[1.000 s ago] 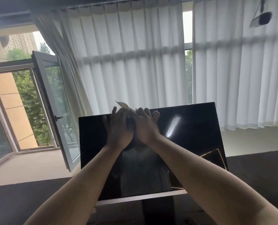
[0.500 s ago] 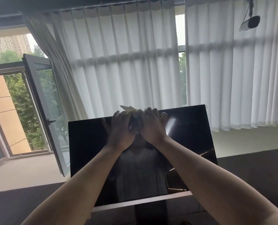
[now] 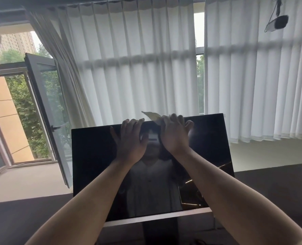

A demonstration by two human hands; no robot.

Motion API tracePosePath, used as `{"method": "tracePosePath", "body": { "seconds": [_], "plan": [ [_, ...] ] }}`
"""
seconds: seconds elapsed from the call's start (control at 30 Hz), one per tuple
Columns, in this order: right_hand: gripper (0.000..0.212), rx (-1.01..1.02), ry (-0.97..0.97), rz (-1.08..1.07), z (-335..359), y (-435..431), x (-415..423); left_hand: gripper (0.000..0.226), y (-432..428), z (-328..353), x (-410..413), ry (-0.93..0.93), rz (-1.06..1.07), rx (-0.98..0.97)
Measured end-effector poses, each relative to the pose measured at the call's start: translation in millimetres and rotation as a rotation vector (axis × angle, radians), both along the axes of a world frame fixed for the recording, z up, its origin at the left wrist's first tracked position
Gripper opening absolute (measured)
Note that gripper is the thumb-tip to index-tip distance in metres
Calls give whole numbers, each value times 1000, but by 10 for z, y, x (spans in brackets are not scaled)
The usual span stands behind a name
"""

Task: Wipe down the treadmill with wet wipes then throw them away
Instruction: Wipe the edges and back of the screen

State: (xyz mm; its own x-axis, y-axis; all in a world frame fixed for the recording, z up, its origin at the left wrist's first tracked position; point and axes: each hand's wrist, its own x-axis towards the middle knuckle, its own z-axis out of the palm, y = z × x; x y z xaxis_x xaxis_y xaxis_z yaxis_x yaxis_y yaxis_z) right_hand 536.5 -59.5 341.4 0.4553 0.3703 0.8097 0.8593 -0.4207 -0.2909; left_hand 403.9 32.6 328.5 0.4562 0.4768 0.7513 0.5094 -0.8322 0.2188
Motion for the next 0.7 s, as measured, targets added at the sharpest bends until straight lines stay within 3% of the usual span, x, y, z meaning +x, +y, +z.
{"method": "tracePosePath", "body": {
  "seconds": [0.17,0.33,0.57,0.7],
  "plan": [
    [15,-144,-111,176,95,27,-58,34,-120,77,145,-29,66,60],
    [19,-109,-69,16,79,-226,233,41,-342,43,472,5,-94,156],
    [29,-79,184,-257,101,-640,785,48,-289,-60,608,-61,-17,215],
    [29,-85,143,-164,77,-618,705,53,-435,-59,749,-5,21,223]
  ]
}}
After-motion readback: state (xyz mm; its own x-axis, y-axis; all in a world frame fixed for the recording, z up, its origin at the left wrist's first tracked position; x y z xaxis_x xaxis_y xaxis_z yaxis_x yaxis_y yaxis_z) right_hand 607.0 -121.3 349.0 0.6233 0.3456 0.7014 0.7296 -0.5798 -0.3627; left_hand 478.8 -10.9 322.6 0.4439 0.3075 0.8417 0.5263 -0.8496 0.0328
